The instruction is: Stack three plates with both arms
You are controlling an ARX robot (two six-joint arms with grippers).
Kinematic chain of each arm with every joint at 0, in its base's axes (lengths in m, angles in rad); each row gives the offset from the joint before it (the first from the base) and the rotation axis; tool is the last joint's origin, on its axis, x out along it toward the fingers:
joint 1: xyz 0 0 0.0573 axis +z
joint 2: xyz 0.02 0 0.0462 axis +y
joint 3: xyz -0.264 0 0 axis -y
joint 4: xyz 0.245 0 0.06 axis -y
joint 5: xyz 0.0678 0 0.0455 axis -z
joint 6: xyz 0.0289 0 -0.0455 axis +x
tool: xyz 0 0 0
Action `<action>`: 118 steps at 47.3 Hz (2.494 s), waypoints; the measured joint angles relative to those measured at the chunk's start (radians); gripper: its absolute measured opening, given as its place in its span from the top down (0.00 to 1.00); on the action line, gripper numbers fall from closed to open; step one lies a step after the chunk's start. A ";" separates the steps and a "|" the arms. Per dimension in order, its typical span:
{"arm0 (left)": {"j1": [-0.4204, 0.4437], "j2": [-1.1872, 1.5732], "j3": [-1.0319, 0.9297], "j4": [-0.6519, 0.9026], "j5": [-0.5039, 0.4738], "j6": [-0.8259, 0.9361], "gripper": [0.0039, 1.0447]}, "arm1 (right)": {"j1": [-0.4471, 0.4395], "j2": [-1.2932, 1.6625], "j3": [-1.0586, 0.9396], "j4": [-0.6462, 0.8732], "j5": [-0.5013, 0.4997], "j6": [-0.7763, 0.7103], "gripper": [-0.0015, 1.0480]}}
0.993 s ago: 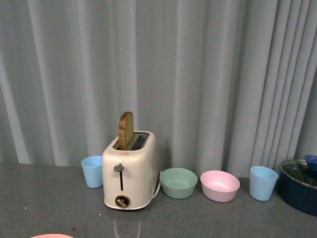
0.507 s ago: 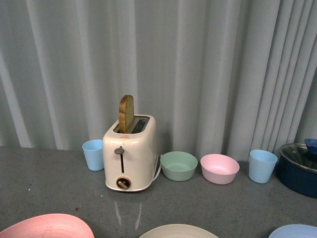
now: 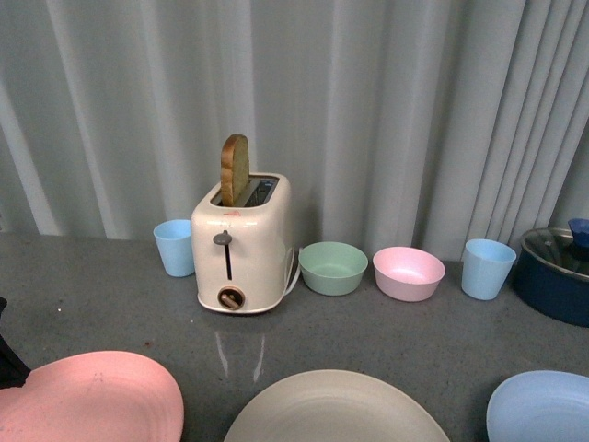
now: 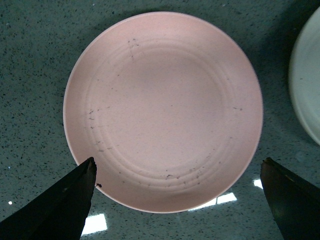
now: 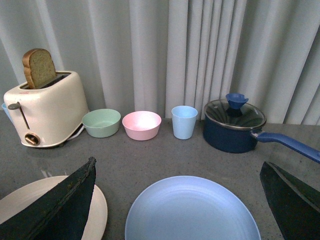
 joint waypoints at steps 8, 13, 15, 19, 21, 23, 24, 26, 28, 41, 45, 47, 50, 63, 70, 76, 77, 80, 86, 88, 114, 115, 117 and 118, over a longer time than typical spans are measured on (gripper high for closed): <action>0.020 0.082 0.022 0.043 -0.026 0.033 0.06 | 0.000 0.000 0.000 0.000 0.000 0.000 0.07; 0.026 0.142 0.041 0.078 -0.039 0.049 0.06 | 0.000 0.000 0.000 0.000 0.000 0.000 0.07; 0.026 0.163 0.048 0.093 -0.049 0.054 0.06 | 0.000 0.000 0.000 0.000 0.000 0.000 0.07; 0.029 0.210 0.063 0.122 -0.056 0.054 0.06 | 0.000 0.000 0.000 0.000 0.000 0.000 0.07; 0.031 0.227 0.066 0.134 -0.062 0.054 0.06 | 0.000 0.000 0.000 0.000 0.000 0.000 0.07; 0.032 0.248 0.069 0.146 -0.066 0.059 0.06 | 0.000 0.000 0.000 0.000 0.000 0.000 0.07; 0.033 0.259 0.071 0.150 -0.064 0.060 0.06 | 0.000 0.000 0.000 0.000 0.000 0.000 0.07; 0.036 0.280 0.076 0.158 -0.065 0.063 0.06 | 0.000 0.000 0.000 0.000 0.000 0.000 0.07; 0.039 0.299 0.080 0.176 -0.072 0.065 0.06 | 0.000 0.000 0.000 0.000 0.000 0.000 0.07; 0.073 0.358 0.102 0.249 -0.071 0.084 0.06 | 0.000 0.000 0.000 0.000 0.000 0.000 0.07; 0.084 0.365 0.109 0.257 -0.069 0.092 0.06 | 0.000 0.000 0.000 0.000 0.000 0.000 0.07; 0.088 0.369 0.109 0.260 -0.069 0.100 0.06 | 0.000 0.000 0.000 0.000 0.000 0.000 0.07; 0.095 0.375 0.112 0.260 -0.064 0.107 0.06 | 0.000 0.000 0.000 0.000 0.000 0.000 0.07; 0.121 0.424 0.113 0.275 -0.057 0.129 0.06 | 0.000 0.000 0.000 0.000 0.000 0.000 0.07; 0.138 0.455 0.114 0.295 -0.053 0.132 0.06 | 0.000 0.000 0.000 0.000 0.000 0.000 0.07; 0.146 0.468 0.118 0.302 -0.053 0.135 0.06 | 0.000 0.000 0.000 0.000 0.000 0.000 0.07; 0.147 0.472 0.120 0.304 -0.053 0.135 0.06 | 0.000 0.000 0.000 0.000 0.000 0.000 0.07; 0.151 0.480 0.124 0.309 -0.052 0.138 0.06 | 0.000 0.000 0.000 0.000 0.000 0.000 0.07; 0.159 0.499 0.130 0.321 -0.047 0.142 0.06 | 0.000 0.000 0.000 0.000 0.000 0.000 0.07; 0.163 0.508 0.130 0.326 -0.046 0.147 0.06 | 0.000 0.000 0.000 0.000 0.000 0.000 0.07; 0.171 0.552 0.133 0.337 -0.030 0.154 0.58 | 0.000 0.000 0.000 0.000 0.000 0.000 0.07; 0.171 0.552 0.133 0.337 -0.030 0.154 0.61 | 0.000 0.000 0.000 0.000 0.000 0.000 0.07; 0.171 0.552 0.134 0.337 -0.031 0.154 0.66 | 0.000 0.000 0.000 0.000 0.000 0.000 0.07; 0.171 0.552 0.135 0.337 -0.032 0.154 0.68 | 0.000 0.000 0.000 0.000 0.000 0.000 0.07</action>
